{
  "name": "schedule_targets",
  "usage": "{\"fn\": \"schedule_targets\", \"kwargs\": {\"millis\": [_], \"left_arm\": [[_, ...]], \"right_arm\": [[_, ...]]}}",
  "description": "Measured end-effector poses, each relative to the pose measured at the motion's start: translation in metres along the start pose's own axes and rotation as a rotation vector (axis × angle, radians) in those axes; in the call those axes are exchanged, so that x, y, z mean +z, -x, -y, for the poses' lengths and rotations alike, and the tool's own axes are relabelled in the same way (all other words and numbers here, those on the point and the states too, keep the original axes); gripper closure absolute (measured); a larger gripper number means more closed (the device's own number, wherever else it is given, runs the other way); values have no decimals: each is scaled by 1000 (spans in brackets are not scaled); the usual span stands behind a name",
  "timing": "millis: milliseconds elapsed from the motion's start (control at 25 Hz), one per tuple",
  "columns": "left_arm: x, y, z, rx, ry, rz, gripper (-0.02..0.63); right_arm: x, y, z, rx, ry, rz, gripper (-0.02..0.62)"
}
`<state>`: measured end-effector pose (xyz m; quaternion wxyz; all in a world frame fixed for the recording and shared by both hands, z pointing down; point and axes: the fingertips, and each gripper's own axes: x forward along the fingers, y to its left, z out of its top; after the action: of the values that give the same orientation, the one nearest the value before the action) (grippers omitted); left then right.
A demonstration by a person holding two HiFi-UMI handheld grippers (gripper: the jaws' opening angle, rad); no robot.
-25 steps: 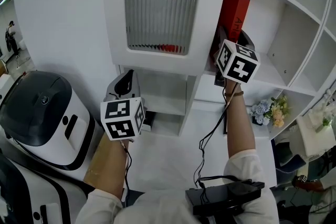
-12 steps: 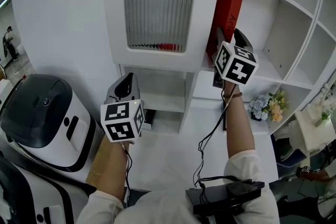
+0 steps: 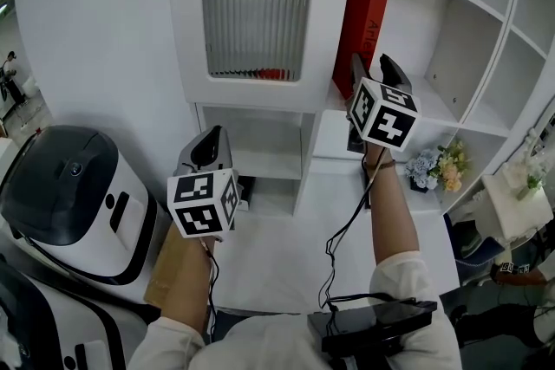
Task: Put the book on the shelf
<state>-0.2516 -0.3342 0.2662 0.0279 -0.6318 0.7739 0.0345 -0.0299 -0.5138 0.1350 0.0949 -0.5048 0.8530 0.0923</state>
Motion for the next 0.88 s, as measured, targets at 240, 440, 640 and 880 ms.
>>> {"fn": "schedule_targets", "kwargs": {"millis": [240,440,640,880], "left_arm": [[-7,8,6,-20,5,-11,598],[-15,9,10,-46,21,-28,598],[-27,8,16,-79,24,-51,598],[-38,4,28,-134,19,-72,598]], "right_arm": [[-8,20,-4,-3,-15,2,364],[-14,37,-3,-25,-22,1,365],[-30,55,-2,-38,-26,-24,370],[-65,76,3,-79,-42,-84,391]]}}
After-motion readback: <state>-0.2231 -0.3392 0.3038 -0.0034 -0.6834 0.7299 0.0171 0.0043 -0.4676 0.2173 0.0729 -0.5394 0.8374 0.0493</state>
